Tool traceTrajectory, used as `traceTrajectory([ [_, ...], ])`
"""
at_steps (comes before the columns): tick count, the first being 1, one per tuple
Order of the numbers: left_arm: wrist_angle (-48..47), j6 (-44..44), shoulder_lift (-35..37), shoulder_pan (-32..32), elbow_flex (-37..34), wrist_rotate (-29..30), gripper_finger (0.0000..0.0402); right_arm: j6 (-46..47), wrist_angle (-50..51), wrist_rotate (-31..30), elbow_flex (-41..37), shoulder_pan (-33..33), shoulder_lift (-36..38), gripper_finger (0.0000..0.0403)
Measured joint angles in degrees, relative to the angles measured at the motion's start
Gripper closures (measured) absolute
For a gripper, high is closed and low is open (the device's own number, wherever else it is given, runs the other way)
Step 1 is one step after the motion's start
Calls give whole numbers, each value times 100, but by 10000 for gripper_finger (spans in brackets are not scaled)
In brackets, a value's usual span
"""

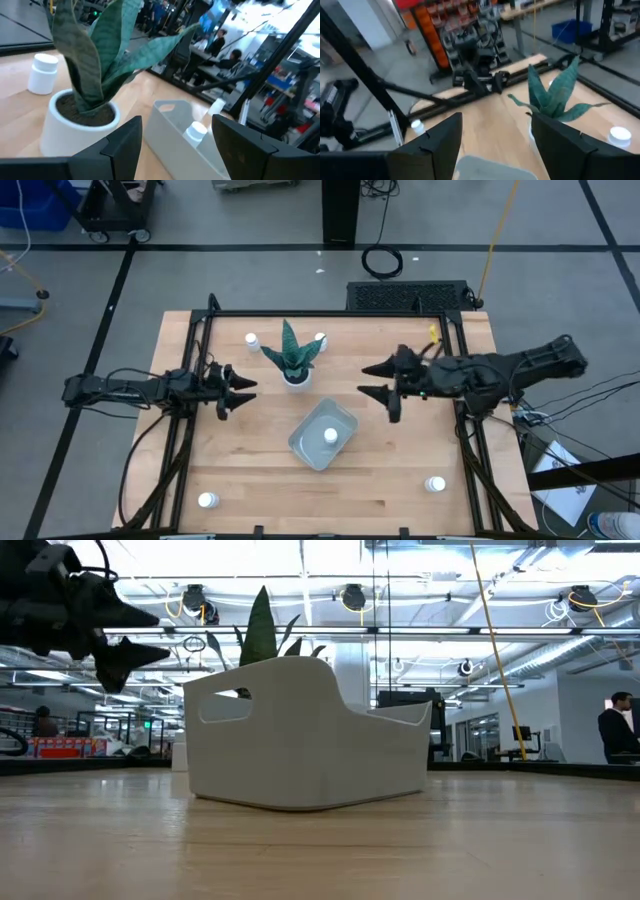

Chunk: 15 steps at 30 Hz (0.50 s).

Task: Pick and place pill bottles into a basket
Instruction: Put the white medicine bottle into the gray bin

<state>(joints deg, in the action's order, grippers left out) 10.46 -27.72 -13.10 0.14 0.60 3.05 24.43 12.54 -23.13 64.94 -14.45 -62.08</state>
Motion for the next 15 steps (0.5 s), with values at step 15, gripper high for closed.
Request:
traceTrajectory([
  [15,218,-3,0,0,0,0,156,-453,-3902,1812,-4982,206,2237,172],
])
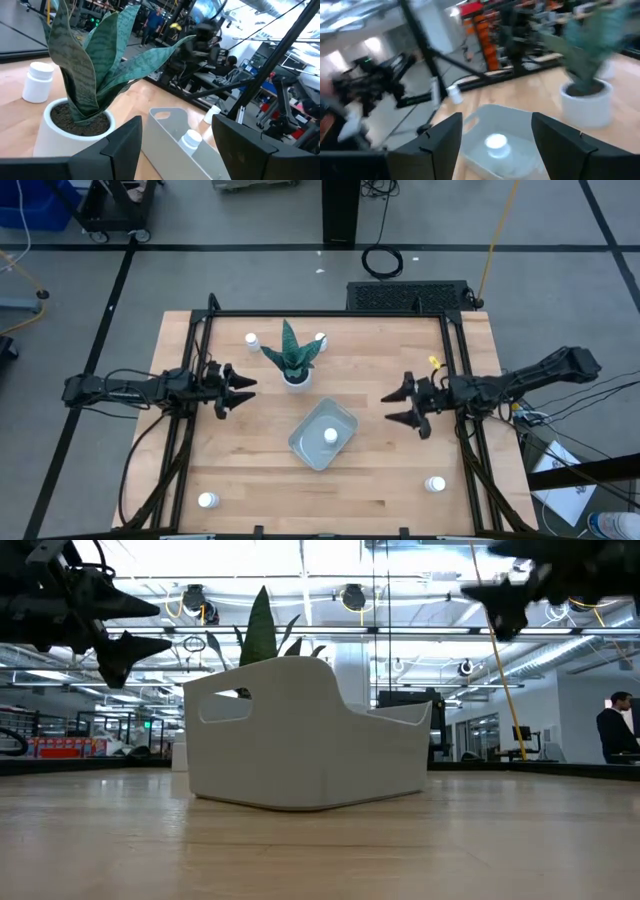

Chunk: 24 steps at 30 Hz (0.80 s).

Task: Pick and place pill bottles into a basket
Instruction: Put the white medicine bottle into the gray bin

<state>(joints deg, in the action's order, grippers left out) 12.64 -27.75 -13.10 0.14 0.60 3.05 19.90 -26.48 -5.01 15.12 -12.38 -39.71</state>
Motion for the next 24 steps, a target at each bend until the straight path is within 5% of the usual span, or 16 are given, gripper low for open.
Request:
traceTrajectory([
  [24,347,-78,0,0,0,-1,156,-83,-411,883,-1405,523,2327,171],
])
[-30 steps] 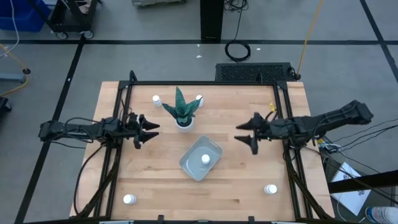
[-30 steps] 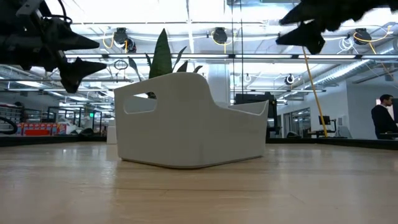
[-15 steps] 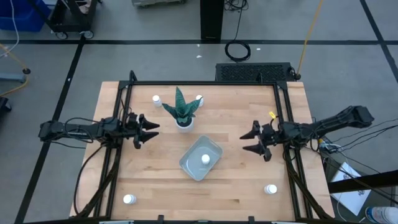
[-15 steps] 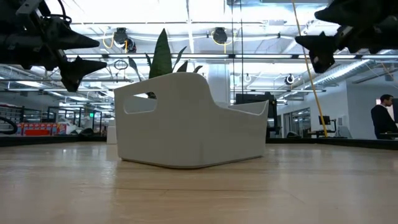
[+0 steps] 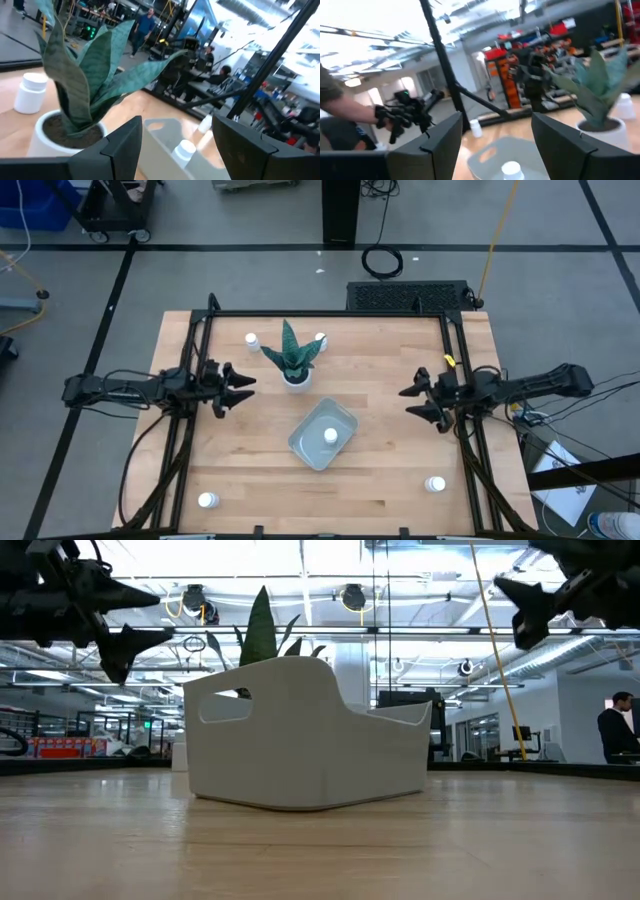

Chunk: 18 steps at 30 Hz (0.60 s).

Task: Pick and place pill bottles into a basket
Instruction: Put the white medicine bottle into the gray bin

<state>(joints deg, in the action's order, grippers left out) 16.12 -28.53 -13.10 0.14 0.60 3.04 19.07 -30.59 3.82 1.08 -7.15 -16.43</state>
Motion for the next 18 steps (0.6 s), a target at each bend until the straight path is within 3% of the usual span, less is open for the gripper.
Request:
traceTrajectory([
  [9,262,-684,0,0,0,-3,156,114,489,694,-8,615,813,172],
  [18,925,-875,0,0,0,432,156,232,837,697,-19,1054,1621,172],
])
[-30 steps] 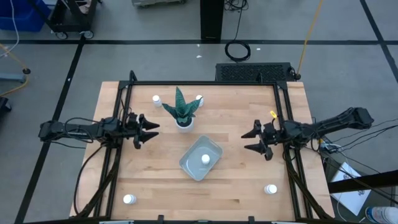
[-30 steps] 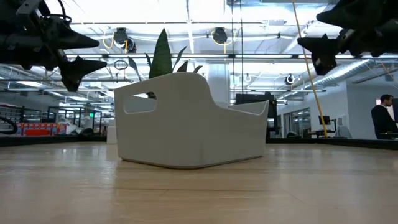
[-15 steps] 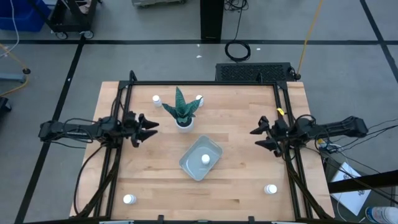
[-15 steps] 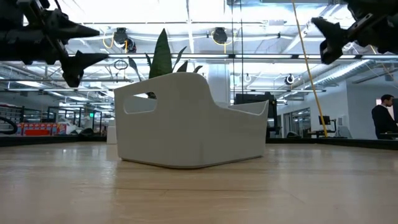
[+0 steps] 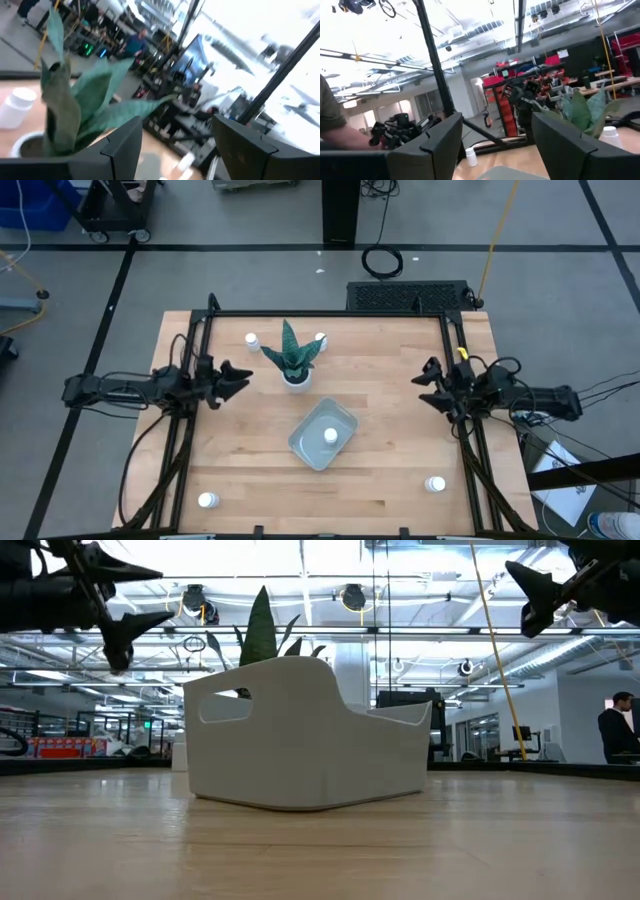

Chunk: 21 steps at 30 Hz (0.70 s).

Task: Pick and place pill bottles into a basket
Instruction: Put the white medicine bottle into the gray bin

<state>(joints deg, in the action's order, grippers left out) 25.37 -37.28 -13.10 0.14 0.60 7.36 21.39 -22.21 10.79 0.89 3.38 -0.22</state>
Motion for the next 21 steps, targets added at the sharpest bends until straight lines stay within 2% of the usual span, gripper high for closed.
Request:
traceTrajectory([
  [4,410,-118,0,-2,0,42,156,-1,142,-6,-2,59,-14,174],
  [10,757,-995,-2,0,0,139,156,208,608,-7,-2,30,-37,170],
  [15,784,-1337,-2,0,0,275,156,190,627,-11,-2,30,-45,174],
  [19,820,-1682,-2,0,0,545,156,186,627,-14,-2,30,-45,176],
  [21,966,-1914,0,-13,0,924,156,184,627,-15,-2,30,-45,176],
])
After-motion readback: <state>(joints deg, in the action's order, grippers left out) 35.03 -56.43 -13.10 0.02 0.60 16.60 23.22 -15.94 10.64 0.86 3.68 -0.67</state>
